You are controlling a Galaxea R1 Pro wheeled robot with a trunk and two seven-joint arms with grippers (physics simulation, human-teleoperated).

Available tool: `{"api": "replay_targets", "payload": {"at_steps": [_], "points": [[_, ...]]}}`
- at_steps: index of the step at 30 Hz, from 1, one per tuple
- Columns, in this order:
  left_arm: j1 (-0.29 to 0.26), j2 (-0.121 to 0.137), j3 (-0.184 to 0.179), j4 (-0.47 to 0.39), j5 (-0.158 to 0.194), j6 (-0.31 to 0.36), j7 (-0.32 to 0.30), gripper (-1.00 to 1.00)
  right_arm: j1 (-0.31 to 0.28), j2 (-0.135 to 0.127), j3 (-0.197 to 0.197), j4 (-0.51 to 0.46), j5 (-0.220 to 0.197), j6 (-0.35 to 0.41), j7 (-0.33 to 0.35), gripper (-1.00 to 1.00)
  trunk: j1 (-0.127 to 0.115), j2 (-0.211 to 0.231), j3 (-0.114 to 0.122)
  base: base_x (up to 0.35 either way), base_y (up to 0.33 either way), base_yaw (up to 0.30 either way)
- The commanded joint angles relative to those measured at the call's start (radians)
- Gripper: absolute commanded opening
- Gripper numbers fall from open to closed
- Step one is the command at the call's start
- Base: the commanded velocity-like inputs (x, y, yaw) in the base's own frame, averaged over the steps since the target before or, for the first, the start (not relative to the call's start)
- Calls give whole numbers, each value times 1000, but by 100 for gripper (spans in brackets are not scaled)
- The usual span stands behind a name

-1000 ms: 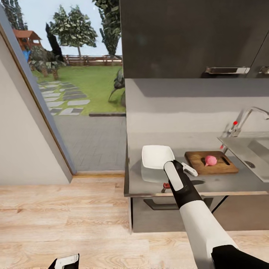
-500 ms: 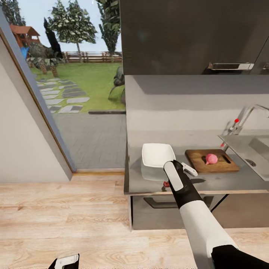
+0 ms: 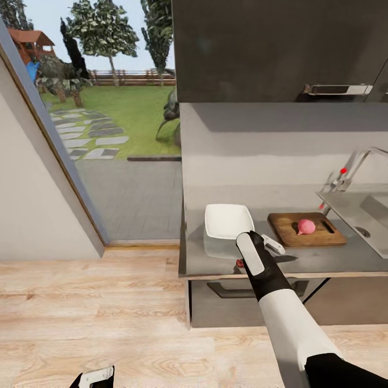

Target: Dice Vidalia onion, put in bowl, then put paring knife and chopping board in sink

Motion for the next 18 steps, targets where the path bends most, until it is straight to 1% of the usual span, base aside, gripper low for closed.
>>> {"api": "replay_targets", "payload": {"at_steps": [1,18], "points": [[-2,0,2,4,-8,-6,6,100,-1,0,1,-1,-3,10,-6,100,1,-2,-3,0,0,0],[-2,0,2,4,-7,-6,6,100,-1,0,1,-1,-3,10,-4,100,1,-2,-27,0,0,0]]}}
